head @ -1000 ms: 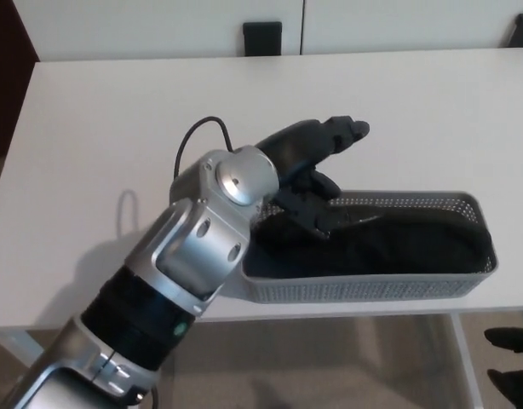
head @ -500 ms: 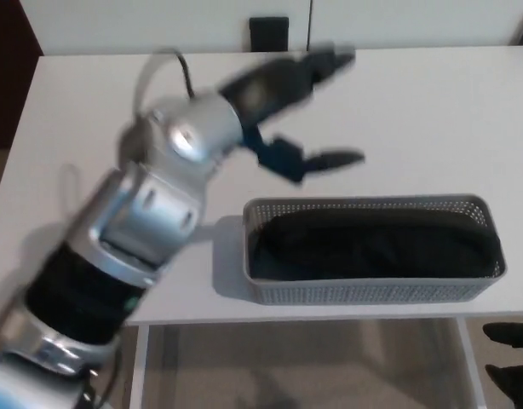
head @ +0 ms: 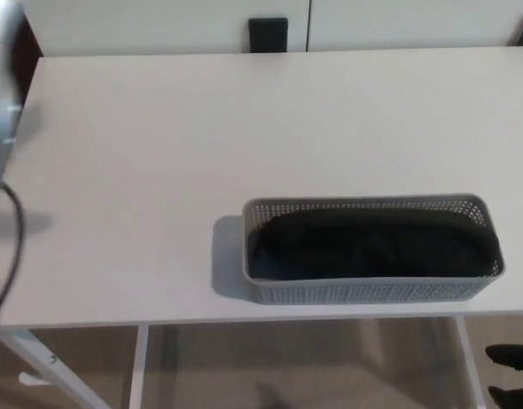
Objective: The robot walk towards a table in front and pick up a black pencil case on the left hand side and put the pencil case into a small container on the right hand side
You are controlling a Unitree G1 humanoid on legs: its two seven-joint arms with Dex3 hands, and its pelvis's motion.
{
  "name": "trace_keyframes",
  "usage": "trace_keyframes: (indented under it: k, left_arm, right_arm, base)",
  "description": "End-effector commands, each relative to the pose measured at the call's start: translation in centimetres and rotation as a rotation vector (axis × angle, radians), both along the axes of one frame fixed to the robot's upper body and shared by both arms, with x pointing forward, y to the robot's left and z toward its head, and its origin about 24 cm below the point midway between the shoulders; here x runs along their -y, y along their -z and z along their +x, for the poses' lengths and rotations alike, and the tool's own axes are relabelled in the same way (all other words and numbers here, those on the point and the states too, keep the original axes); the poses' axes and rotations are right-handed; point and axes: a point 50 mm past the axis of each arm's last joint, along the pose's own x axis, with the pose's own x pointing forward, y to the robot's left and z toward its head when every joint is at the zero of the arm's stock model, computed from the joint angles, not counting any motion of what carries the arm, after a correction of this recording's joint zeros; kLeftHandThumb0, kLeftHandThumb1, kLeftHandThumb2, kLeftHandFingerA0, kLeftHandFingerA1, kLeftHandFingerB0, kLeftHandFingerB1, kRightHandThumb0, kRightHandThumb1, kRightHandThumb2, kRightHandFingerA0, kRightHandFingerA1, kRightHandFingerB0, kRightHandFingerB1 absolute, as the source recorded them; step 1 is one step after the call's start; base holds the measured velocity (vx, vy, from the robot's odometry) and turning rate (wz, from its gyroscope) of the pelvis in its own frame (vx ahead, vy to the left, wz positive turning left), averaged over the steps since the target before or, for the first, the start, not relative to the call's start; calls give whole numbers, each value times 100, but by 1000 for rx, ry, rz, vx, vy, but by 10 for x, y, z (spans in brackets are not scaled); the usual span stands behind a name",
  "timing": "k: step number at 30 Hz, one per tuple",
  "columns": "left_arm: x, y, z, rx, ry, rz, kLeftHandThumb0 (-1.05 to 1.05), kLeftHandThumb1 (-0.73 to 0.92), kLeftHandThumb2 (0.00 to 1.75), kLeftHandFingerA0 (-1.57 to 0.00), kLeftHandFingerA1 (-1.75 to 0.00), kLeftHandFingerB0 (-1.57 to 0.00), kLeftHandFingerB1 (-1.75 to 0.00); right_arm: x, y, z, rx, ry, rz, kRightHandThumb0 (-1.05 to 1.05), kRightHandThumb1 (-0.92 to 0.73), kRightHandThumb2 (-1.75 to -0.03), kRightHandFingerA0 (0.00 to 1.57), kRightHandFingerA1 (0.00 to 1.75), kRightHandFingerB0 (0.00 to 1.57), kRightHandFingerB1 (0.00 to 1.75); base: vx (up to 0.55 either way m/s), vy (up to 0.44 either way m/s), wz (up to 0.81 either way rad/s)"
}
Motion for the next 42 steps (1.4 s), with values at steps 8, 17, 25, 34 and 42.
trace_keyframes:
  k: [8,17,25,34,42]
  left_arm:
    - [-58,104,-80,-318,73,69,-80,49,85,-3,-14,-12,-15]
    - [-109,174,-179,-842,55,-17,-60,37,73,-7,-30,-9,-29]
    - [-149,211,-225,-1178,-14,-211,-32,29,87,-3,-49,-1,-48]
    - [-149,304,-217,-1413,-158,-316,-53,52,55,-31,-40,-26,-31]
    - [-152,368,-164,-1357,-543,-251,-57,42,72,-27,-49,-19,-41]
  right_arm:
    - [5,9,-19,-60,8,11,-37,-58,-57,69,54,64,44]
    - [9,19,-40,-106,49,-10,-38,-58,-58,68,57,60,41]
    - [14,25,-58,-152,89,-32,-41,-59,-58,61,52,55,39]
    - [10,27,-63,-148,82,-21,-38,-59,-58,61,51,55,40]
    - [5,24,-54,-81,127,-37,-53,-48,-85,47,60,37,50]
  base:
    - [0,0,0]
    - [0,0,0]
    - [0,0,0]
    - [0,0,0]
    - [0,0,0]
